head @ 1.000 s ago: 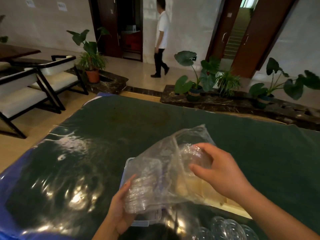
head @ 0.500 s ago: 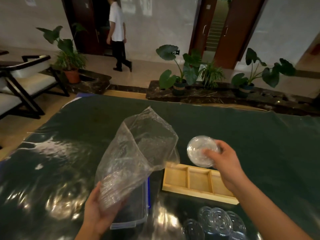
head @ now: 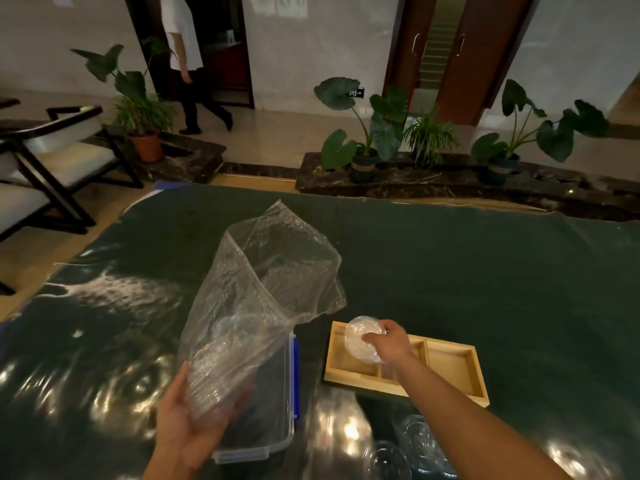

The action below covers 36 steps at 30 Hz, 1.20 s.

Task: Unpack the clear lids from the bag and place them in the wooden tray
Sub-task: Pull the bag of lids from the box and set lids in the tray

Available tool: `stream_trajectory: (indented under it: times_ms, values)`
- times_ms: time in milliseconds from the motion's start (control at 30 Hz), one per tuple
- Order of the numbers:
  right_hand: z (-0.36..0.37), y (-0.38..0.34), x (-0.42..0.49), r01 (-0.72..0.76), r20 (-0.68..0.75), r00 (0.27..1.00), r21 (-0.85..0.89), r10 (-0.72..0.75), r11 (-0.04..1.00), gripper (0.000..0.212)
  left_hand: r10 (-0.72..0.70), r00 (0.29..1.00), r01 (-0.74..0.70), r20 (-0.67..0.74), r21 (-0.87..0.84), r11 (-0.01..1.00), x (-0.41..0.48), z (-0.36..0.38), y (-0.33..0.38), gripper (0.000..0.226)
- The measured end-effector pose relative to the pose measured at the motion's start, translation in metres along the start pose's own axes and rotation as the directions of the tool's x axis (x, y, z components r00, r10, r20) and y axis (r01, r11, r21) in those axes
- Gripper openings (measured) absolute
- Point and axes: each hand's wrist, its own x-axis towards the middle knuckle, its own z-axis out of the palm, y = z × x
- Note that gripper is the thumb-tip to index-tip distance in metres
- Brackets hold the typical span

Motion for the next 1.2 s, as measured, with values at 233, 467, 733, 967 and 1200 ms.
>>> stream_trajectory:
  times_ms: [233, 467, 733, 967, 1200]
  values:
    - [0.028, 0.017, 0.023, 0.006, 0.021, 1.0, -0.177, -0.002, 0.984, 0.059, 0.016, 1.0, -0.016, -0.018, -0.016, 1.0, 0.001, 0.003, 0.0, 0.053]
    - [0.034, 0.014, 0.024, 0.218, 0.089, 0.973, -0.67, -0.215, 0.709, 0.047, 0.016, 0.997, -0.015, -0.069, 0.007, 1.0, 0.003, 0.004, -0.002, 0.052]
    - [0.032, 0.018, 0.035, 0.236, 0.089, 0.961, -0.763, -0.264, 0.601, 0.058, 0.014, 0.998, -0.013, -0.068, 0.022, 1.0, 0.005, 0.01, -0.007, 0.048]
    - [0.028, 0.019, 0.036, 0.243, 0.16, 0.959, -0.889, -0.234, 0.389, 0.048, -0.003, 0.999, 0.004, -0.035, 0.026, 1.0, 0.005, 0.01, -0.01, 0.041]
    - [0.025, 0.025, 0.031, 0.261, 0.09, 0.938, -0.817, -0.334, 0.515, 0.045, -0.011, 0.999, 0.013, -0.033, 0.035, 0.999, 0.005, 0.007, -0.011, 0.039]
